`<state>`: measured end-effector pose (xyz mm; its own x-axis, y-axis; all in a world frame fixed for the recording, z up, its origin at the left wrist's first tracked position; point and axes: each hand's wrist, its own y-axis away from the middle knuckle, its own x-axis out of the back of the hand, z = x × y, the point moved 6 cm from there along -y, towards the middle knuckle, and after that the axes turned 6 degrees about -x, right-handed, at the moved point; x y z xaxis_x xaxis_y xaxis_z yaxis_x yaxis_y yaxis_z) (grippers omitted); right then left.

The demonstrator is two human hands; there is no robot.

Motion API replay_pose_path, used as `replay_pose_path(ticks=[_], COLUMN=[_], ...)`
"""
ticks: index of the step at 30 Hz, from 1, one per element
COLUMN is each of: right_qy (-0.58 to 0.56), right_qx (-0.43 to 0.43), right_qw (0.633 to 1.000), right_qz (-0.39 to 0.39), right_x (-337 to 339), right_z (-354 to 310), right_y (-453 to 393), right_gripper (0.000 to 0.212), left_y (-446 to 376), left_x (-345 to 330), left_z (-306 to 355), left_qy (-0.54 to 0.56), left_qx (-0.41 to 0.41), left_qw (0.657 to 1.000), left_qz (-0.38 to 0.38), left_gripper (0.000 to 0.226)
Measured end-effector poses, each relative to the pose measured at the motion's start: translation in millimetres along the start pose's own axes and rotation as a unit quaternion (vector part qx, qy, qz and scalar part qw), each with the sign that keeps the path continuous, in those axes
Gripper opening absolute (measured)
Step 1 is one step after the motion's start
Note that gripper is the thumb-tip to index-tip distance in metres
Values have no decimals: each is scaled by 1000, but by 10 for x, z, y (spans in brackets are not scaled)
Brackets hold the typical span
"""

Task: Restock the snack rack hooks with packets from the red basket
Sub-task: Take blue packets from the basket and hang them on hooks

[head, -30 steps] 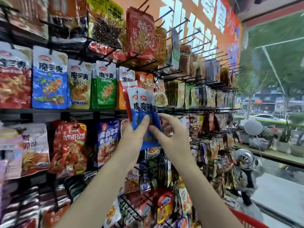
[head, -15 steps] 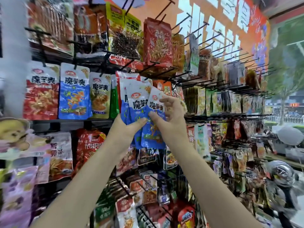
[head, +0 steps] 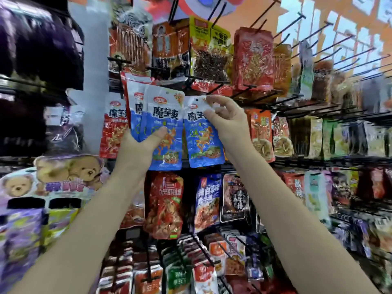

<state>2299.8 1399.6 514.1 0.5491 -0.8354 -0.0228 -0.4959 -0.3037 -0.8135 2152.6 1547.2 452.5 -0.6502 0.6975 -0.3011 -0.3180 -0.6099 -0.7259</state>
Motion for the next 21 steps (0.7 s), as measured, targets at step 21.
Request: replay_pose_path(ticks=[21], right_qy=[-23], right_qx=[33], right_qw=[997], right_qz=[59], right_x=[-365], right_z=[57], right_y=[-418], right_gripper=[13], left_y=[-227], left_x=[172], left_z=[-29], left_qy=[40], left_qx=[11], left_qw=[999], left_qz=[-1], left_gripper=[13])
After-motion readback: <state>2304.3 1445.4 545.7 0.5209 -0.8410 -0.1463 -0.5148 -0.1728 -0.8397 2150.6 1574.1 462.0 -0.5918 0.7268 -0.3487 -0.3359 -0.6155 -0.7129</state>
